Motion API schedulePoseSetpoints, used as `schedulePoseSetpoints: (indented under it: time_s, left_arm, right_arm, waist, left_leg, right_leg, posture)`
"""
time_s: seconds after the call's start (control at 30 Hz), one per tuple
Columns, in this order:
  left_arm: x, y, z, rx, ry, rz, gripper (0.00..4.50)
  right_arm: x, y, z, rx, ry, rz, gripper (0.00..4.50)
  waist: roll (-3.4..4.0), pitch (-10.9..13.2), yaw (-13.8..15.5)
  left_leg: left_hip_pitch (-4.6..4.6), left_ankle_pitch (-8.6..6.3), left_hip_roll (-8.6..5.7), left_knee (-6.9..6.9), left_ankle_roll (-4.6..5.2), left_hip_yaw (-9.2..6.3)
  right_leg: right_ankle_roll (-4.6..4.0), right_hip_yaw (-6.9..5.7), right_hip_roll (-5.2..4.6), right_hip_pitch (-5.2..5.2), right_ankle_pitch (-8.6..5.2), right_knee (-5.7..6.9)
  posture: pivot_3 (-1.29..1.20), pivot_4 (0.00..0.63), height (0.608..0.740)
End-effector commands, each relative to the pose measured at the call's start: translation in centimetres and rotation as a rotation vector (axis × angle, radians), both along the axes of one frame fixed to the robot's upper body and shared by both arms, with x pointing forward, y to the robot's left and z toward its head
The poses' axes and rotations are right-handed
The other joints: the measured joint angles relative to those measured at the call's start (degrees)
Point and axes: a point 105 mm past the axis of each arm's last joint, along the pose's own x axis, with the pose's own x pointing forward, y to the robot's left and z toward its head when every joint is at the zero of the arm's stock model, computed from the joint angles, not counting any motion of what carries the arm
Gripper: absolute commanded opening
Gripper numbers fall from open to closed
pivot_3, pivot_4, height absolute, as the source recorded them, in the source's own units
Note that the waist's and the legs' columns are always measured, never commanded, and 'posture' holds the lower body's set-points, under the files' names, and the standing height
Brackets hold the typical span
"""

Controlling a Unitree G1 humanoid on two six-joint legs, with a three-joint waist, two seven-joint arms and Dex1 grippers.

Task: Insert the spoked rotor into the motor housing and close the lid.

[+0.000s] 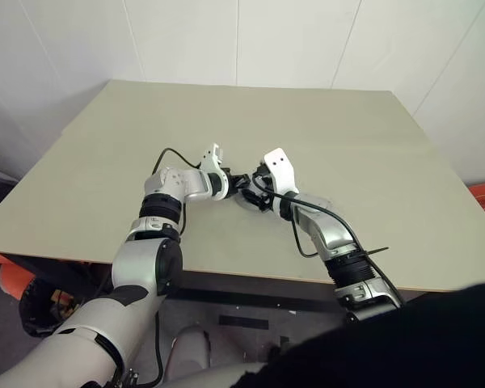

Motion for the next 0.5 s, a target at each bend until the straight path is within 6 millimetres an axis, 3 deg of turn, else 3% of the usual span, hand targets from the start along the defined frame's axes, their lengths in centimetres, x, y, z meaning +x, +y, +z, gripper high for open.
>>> schedulePoseSetpoints:
  time_s: [0.03, 0.13, 0.27, 0.5]
  left_arm:
    - [0.1, 0.3, 0.1, 0.016, -0.009, 0.005, 0.02]
    - [0.1, 0.3, 0.2, 0.014, -0.009, 0.003, 0.02]
    - [0.1, 0.3, 0.2, 0.012, -0.009, 0.0, 0.0]
    - [0.0, 0.1, 0.1, 0.007, -0.007, -0.003, 0.0]
  right_arm:
    - [-0.3, -1.7, -1.5, -0.047, 0.061, -0.039, 3.14]
    - [-0.5, -1.6, -1.2, -0.035, 0.058, -0.018, 3.14]
    - [-0.6, -1.8, -1.1, -0.054, 0.053, -0.017, 4.46]
    - [-0.9, -2.6, 0.8, -0.072, 0.036, 0.019, 4.49]
  waist:
    - [0.0, 0.0, 0.0]
    - [0.0, 0.0, 0.1]
    - [-0.01, 0.0, 0.2]
    - [-0.01, 0.0, 0.2]
  left_leg:
    - [0.0, 0.0, 0.0, -0.01, 0.0, 0.0]
    - [-0.02, 0.0, -0.04, -0.03, 0.0, 0.0]
    - [-0.04, 0.02, -0.16, -0.12, -0.03, 0.0]
    - [-0.07, 0.09, -0.2, -0.16, -0.13, -0.01]
  right_leg:
    - [0.0, 0.0, 0.0, 0.0, 0.0, 0.0]
    - [0.0, 0.0, -0.02, 0.0, 0.0, -0.04]
    - [0.0, 0.0, -0.09, 0.0, 0.0, -0.1]
    - [0.01, -0.01, -0.12, -0.04, 0.01, -0.11]
  posture:
    - [0.0, 0.0, 0.74]
    - [0.0, 0.0, 0.74]
    - [0.0, 0.0, 0.74]
    - [0.0, 0.0, 0.74]
